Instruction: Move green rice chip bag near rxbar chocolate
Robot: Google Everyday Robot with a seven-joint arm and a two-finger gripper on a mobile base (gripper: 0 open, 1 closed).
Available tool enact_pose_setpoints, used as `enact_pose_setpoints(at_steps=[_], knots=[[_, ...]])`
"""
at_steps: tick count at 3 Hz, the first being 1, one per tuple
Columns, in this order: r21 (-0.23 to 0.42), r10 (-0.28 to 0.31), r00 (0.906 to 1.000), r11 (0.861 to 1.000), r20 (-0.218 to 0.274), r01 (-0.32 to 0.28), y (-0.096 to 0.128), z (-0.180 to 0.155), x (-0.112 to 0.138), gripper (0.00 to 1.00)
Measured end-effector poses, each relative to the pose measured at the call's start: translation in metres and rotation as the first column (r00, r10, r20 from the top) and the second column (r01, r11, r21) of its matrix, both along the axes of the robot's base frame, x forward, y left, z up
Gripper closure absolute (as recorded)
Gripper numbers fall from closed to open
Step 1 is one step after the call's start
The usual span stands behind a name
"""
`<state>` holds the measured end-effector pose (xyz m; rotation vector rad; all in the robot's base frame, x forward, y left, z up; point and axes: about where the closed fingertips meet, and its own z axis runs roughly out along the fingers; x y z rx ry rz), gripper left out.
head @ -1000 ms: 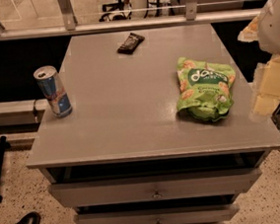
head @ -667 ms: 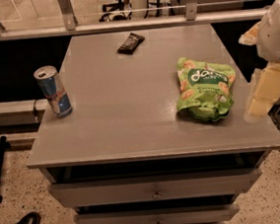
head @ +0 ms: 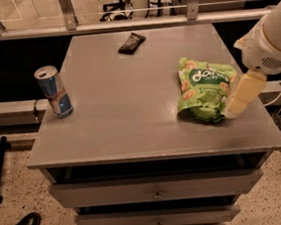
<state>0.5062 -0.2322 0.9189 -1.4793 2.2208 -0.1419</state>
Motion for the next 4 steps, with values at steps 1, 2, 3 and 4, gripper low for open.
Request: enact_pose_setpoints(at_steps=[1, 2, 3, 4], knots=[[0.033, -0.120, 0.9926, 0.992, -0.015, 0.121, -0.004, -0.025, 0.017, 0.00], [0.056, -0.216, 0.9759, 0.975, -0.032, 0.217, -0.002, -0.043, 0.023, 0.00], [0.079, -0.299, 0.9528, 0.950, -0.051, 0.303, 0.004, -0.054, 0.026, 0.00], [0.105, -0.359, 0.9293, 0.924, -0.088, 0.367, 0.015, -0.064, 0.026, 0.00]])
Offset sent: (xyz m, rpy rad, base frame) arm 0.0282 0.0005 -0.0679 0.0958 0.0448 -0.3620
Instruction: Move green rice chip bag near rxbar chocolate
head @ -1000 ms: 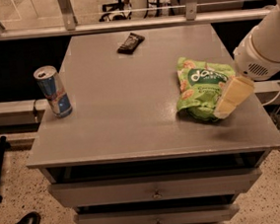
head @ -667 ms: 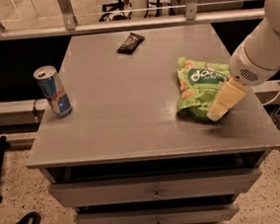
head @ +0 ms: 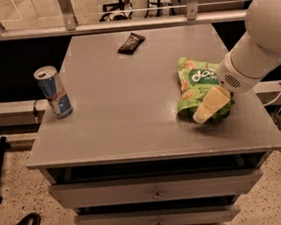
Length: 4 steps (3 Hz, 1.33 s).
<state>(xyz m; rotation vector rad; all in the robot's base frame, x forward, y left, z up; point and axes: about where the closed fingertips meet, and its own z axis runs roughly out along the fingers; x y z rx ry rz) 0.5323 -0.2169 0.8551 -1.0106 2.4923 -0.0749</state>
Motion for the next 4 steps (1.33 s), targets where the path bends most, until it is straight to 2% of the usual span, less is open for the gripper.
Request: enact_pose_setpoints(at_steps=[1, 2, 3, 4], knots=[[0.019, -0.054, 0.9984, 0.998, -0.016, 0.054, 0.014, -0.001, -0.001, 0.23], [0.021, -0.082, 0.9965, 0.996, -0.019, 0.082, 0.021, -0.001, -0.002, 0.47], [-0.003, -0.074, 0.9970, 0.997, 0.020, 0.074, 0.027, 0.011, 0.000, 0.70], [-0.030, -0.022, 0.9944, 0.999, 0.104, 0.025, 0.027, 0.033, 0.012, 0.94]])
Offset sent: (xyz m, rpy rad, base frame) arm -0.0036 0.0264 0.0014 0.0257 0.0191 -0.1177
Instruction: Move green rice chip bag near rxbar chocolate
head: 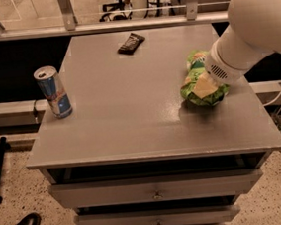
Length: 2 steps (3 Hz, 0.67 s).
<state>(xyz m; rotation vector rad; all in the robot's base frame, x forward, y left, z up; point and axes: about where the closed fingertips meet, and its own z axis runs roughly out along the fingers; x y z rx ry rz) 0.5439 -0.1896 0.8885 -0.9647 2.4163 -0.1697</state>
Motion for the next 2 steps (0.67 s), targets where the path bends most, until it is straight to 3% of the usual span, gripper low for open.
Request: enact_pose_setpoints(at_steps=[1, 2], knots=[[-0.078, 0.116, 0.9875, 0.991, 0.106, -0.108, -0.0092, 0.0376, 0.0183, 1.00], [-0.088, 0.130, 0.9863, 0.989, 0.101, -0.121, -0.0086, 0.0355, 0.0173, 1.00]])
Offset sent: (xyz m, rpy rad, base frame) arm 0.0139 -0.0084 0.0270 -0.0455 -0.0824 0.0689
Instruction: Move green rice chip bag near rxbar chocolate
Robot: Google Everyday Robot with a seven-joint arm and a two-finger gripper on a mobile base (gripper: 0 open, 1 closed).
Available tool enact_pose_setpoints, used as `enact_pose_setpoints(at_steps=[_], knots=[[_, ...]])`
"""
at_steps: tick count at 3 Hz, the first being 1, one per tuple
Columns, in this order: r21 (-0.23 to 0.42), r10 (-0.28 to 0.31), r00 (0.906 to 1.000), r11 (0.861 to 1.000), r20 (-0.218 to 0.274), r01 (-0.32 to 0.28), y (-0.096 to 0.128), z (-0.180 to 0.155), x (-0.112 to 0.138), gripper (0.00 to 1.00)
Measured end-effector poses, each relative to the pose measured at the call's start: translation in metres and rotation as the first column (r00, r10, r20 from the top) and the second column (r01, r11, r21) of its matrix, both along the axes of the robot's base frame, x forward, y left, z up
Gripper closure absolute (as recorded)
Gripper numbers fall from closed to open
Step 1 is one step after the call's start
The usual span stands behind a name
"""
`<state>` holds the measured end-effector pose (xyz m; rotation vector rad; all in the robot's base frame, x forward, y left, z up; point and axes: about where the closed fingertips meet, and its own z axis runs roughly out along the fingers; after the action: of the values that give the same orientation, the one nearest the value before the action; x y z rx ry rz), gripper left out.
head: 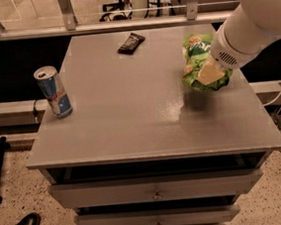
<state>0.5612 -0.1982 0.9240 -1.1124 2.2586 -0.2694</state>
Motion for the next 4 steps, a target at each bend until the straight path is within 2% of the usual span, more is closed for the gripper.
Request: enact_pose_setpoints(at_steps=[1, 2, 3, 4], knots=[[-0.003, 0.009, 0.9999, 1.000, 0.013, -0.009, 0.004, 0.001, 0.006, 1.00], [0.001, 0.040, 0.9972, 0.999, 0.063, -0.040, 0.016, 0.006, 0.037, 1.00], [0.042, 0.089, 0.9903, 0.995, 0.107, -0.094, 0.032, 0.006, 0.086, 1.00], [0.097, 0.150, 0.9795, 0.982, 0.134, -0.164, 0.049, 0.002, 0.135, 1.00]])
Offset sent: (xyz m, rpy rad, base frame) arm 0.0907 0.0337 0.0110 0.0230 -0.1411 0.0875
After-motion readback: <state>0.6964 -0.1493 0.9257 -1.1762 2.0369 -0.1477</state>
